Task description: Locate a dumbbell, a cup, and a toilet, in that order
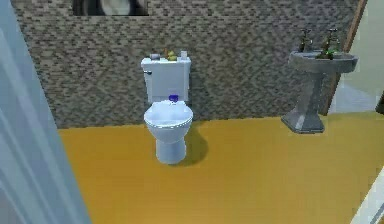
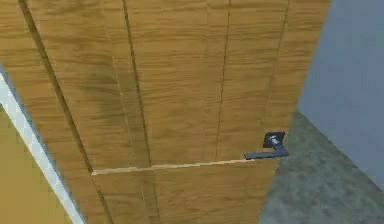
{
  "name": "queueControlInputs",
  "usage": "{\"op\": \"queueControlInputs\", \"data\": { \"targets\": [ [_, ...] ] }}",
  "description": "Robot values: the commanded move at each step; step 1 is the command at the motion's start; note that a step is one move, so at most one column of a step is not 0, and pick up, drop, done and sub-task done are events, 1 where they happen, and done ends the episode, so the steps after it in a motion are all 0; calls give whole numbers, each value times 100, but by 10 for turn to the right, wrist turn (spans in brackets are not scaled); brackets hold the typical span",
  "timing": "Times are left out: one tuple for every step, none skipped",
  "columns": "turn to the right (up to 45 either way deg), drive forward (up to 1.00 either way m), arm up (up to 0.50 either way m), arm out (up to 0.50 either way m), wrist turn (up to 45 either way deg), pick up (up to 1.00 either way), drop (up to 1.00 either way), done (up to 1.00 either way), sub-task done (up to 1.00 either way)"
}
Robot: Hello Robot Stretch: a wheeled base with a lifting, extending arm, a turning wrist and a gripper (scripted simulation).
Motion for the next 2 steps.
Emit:
{"op": "queueControlInputs", "data": {
  "targets": [
    [0,30,0,0,0,0,0,0,0],
    [-60,0,0,0,0,0,0,0,0]
  ]
}}
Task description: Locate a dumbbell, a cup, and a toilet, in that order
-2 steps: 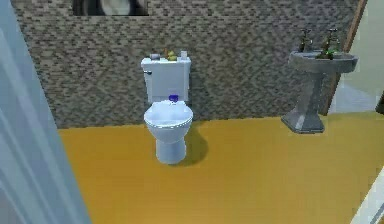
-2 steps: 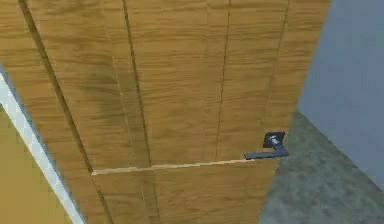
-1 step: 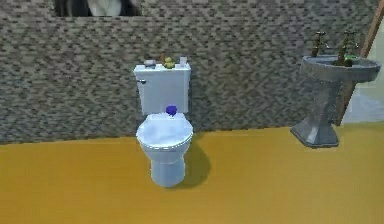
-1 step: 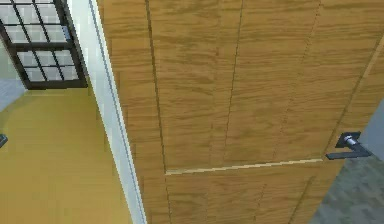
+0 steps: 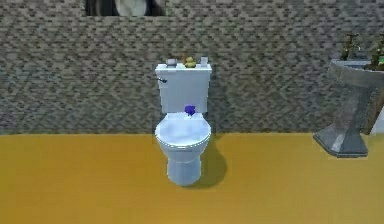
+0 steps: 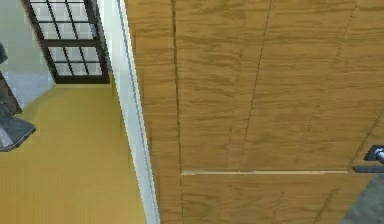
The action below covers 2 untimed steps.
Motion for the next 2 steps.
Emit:
{"op": "queueControlInputs", "data": {
  "targets": [
    [0,45,0,0,0,0,0,0,0],
    [0,0,0,0,0,0,0,100,0]
  ]
}}
